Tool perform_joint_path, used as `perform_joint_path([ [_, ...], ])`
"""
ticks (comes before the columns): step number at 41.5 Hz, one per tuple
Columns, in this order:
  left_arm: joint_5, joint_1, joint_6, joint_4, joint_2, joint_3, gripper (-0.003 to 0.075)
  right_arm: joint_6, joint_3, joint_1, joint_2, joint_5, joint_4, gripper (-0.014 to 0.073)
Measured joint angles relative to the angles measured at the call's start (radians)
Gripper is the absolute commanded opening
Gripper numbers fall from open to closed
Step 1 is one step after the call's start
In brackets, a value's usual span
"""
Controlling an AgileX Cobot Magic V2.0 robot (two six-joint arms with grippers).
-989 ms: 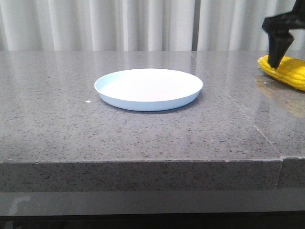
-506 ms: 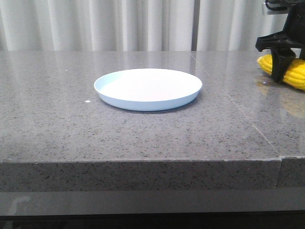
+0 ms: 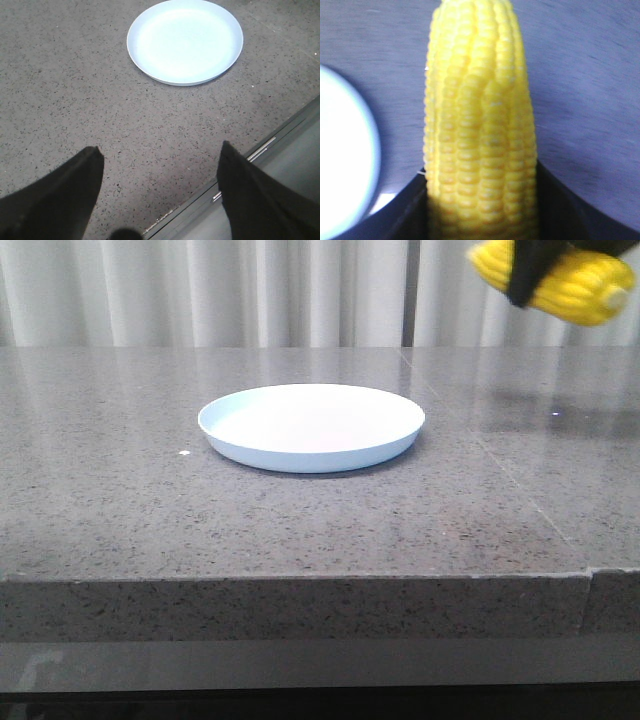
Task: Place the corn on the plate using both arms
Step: 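Lift the corn cob with the right gripper and carry it over the plate, then lower the corn onto the plate and open the right gripper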
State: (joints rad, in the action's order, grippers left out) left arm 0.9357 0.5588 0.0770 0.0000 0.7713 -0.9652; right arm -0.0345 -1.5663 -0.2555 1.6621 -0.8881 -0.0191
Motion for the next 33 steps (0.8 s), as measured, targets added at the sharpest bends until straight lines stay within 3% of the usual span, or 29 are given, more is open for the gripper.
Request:
perform_joint_path([
  [12,0.0,0.0,0.0,0.0,0.0,0.0,0.0473,0.002,0.0,-0.185,0.011,0.041,0.144,0.0258],
  [22,0.0,0.0,-0.002,0.0,0.0,0.0,0.0473,0.002,0.0,-0.242,0.105,0.112,0.212,0.0262],
  [25,-0.002,0.0,-0.002,0.0,0.0,0.0,0.0473,0.002,0.0,-0.247,0.138,0.125,0.219,0.0307],
  [33,-0.002,0.0,-0.002,0.0,0.0,0.0,0.0473,0.002,0.0,-0.247,0.21,0.138,0.219,0.057],
])
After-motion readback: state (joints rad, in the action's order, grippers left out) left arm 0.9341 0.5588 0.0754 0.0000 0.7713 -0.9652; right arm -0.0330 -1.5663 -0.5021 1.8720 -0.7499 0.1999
